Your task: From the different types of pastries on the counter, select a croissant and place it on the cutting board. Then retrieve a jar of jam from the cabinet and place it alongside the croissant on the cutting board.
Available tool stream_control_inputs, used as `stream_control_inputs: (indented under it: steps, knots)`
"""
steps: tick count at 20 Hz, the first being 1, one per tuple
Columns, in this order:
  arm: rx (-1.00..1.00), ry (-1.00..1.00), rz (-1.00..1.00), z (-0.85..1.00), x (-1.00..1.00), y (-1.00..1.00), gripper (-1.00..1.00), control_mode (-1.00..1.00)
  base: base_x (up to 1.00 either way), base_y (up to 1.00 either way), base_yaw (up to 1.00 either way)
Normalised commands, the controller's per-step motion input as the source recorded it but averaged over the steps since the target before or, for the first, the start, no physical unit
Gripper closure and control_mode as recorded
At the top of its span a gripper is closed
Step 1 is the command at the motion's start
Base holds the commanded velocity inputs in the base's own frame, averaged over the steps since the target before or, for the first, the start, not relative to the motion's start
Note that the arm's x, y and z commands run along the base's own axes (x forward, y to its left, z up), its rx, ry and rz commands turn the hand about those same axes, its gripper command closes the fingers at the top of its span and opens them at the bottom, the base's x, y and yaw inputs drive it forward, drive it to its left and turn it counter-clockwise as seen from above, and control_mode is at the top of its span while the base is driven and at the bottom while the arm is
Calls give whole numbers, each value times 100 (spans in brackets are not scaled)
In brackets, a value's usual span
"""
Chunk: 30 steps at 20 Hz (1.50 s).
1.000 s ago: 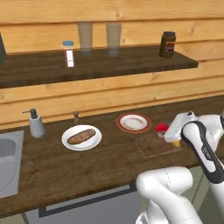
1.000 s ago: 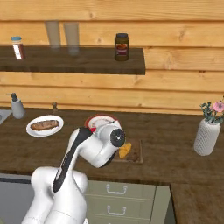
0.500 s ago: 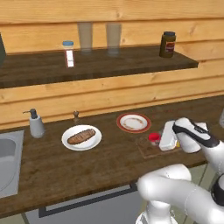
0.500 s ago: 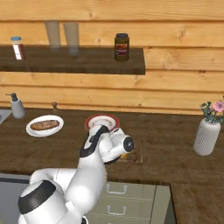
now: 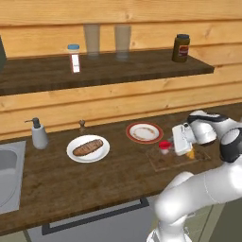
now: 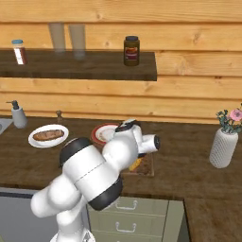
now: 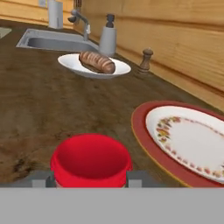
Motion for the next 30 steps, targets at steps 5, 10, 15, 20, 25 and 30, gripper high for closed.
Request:
stream_control_inputs:
  steps: [5, 10, 15, 20, 25, 30]
  knots:
    - [1, -7, 18, -50, -67, -7, -100, -100, 0, 0, 0]
    - [0, 0, 1, 5, -17, 11, -100, -100, 0, 0, 0]
    - [0, 0, 0, 57, -1, 3, -100, -100, 0, 0, 0]
    - [0, 0, -3, 84, -32, 3, -100, -100, 0, 0, 0]
    - [0, 0, -6, 77, -62, 10, -100, -100, 0, 0, 0]
    - [-2, 2, -7, 45, -60, 28, -100, -100, 0, 0, 0]
